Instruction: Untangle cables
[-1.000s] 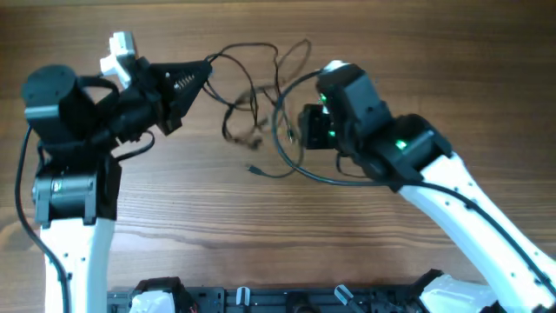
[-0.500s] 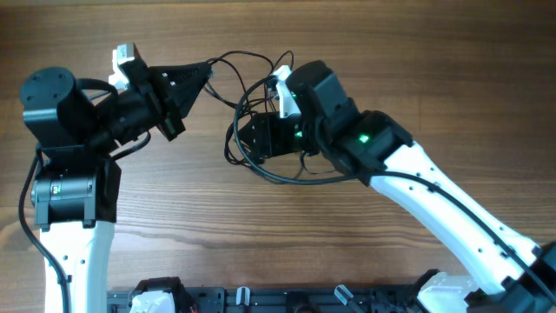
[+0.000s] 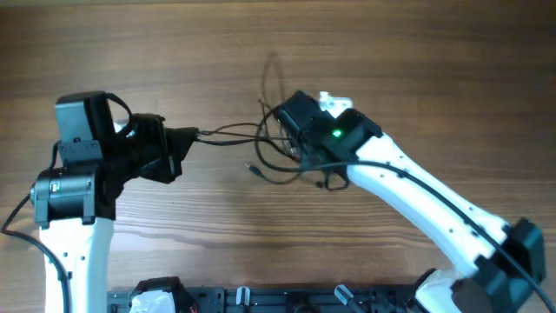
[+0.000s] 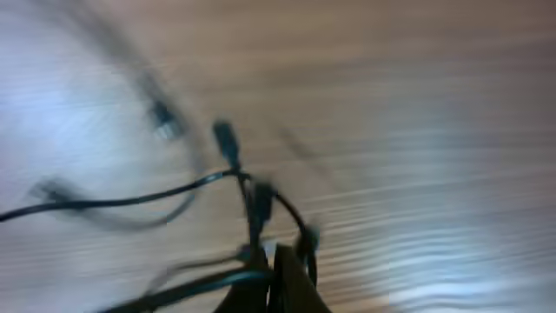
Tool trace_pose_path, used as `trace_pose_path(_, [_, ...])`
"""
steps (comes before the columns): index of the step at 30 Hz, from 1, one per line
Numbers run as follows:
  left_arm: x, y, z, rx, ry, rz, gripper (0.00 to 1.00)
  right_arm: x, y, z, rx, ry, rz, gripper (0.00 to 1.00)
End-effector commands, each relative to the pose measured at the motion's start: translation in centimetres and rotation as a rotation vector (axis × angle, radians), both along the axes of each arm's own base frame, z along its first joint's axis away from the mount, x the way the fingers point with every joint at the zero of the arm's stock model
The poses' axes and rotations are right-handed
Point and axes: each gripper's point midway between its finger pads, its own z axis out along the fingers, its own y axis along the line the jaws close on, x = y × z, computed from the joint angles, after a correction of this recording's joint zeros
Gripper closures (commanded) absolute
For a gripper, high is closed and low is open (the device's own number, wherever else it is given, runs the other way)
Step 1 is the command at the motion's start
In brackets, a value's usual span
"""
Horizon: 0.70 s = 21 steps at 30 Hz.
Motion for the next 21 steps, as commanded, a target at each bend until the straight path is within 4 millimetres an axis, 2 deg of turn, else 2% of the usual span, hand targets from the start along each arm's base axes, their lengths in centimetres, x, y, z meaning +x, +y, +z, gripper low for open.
trace_pose_path(1, [1.5, -0.1, 3.0, -0.114, -0.07, 0.061, 0.96, 1.9, -6.7, 4.7, -0.214, -0.296, -0.248, 0.96])
trace_pose_path(3, [2.2, -3.0, 8.1, -0.297, -0.235, -0.092, 0.96, 1.8, -6.5, 4.4, -0.199, -0.279, -0.246, 0.96])
trace_pose_path(5, [2.8, -3.8, 11.8, -0.378, -0.357, -0.153, 0.96, 1.7, -6.4, 4.3, -0.182, -0.278, -0.265, 0.96])
trace_pose_path(6, [3.1, -3.7, 12.6, -0.385, -0.387, -0.148, 0.96, 1.7, -6.4, 4.3, -0.182, -0.279, -0.265, 0.96])
trace_pose_path(8, [3.4, -2.7, 12.6, -0.383, -0.388, -0.114, 0.96, 1.7, -6.6, 4.2, -0.177, -0.275, -0.274, 0.96])
trace_pose_path(10, [3.8, -0.8, 12.4, -0.375, -0.386, -0.053, 0.96, 1.6, -7.1, 4.0, -0.123, -0.236, -0.305, 0.96])
trace_pose_path(12, [3.9, -0.3, 12.4, -0.375, -0.389, -0.04, 0.96, 1.9, -7.1, 4.4, -0.058, -0.217, -0.282, 0.95])
trace_pose_path(14, [3.9, -0.2, 12.4, -0.375, -0.389, -0.038, 0.96, 3.1, -4.8, 6.1, 0.095, -0.202, -0.042, 0.87])
trace_pose_path(15, [3.9, -0.2, 12.4, -0.381, -0.383, -0.034, 0.96, 3.2, -4.2, 7.2, 0.15, -0.217, 0.04, 0.76])
trace_pose_path(16, [3.9, -0.2, 12.4, -0.39, -0.376, -0.029, 0.96, 3.3, -4.5, 7.8, 0.153, -0.23, 0.05, 0.72])
trace_pose_path(18, [3.9, -0.2, 12.4, -0.393, -0.373, -0.028, 0.96, 3.4, -8.0, 8.6, 0.074, -0.259, -0.024, 0.7])
trace_pose_path(19, [3.9, -0.2, 12.4, -0.394, -0.373, -0.028, 0.96, 3.4, -10.4, 8.6, 0.021, -0.26, -0.096, 0.74])
trace_pose_path(21, [3.8, -0.3, 12.5, -0.397, -0.372, -0.035, 0.96, 3.5, -12.9, 8.3, 0.001, -0.243, -0.178, 0.77])
